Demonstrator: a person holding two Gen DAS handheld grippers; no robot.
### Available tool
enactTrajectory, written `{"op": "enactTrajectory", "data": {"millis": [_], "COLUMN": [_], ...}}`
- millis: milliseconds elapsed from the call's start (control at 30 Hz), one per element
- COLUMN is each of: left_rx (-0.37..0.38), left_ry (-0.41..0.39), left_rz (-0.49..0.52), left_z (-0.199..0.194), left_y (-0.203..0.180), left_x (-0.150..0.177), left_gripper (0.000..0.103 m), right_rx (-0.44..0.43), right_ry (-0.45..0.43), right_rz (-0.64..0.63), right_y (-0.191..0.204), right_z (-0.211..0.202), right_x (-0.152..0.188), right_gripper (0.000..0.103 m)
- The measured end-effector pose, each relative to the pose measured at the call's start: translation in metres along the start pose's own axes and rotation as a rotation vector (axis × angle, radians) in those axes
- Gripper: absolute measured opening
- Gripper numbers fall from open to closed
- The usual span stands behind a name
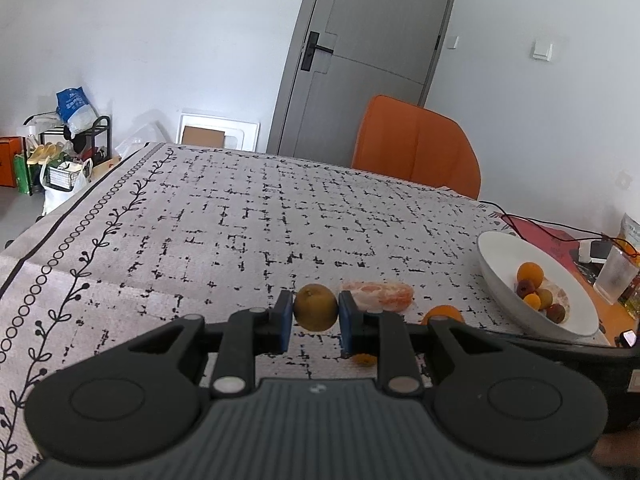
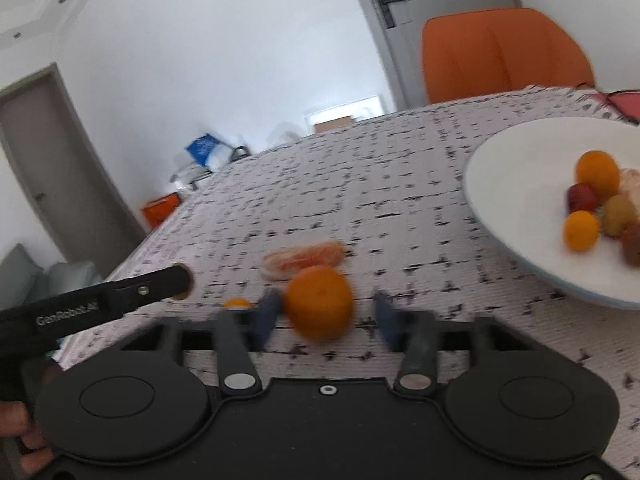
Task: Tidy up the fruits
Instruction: 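Grasp the large orange with the right tool while the left tool grasps the brown round fruit, then carry the large orange into the bowl and open the right tool while the left carries the brown fruit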
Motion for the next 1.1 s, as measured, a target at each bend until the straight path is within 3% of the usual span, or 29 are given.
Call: {"op": "enactTrajectory", "data": {"millis": [433,1100], "left_rx": [0.027,0.102], "left_ry": [-0.016,-0.022], "left_rz": [0.023,0.084], "left_z": [-0.003,0.013], "left_y": [-0.018,-0.072], "left_x": [-0.007,-0.014], "left_gripper": [0.022,0.022], "right_rx": [0.039,0.124], "right_ry": [-0.136,-0.214], "right_rz": [0.016,0.112], "right_y": [-0.013,-0.071], "right_z": [-0.044,-0.071], "right_x": [-0.027,-0.035], "right_gripper": [0.037,0.037]}}
Point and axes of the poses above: each gripper's, at about its wrist camera, not at the fingertips, and z roughly the way its jaws point, y to its left, x to its underside, the point moved 8 cm from there along z, roughly the way its jaws point, and after that the axes turned 2 degrees about -z, right-handed, at the moved point
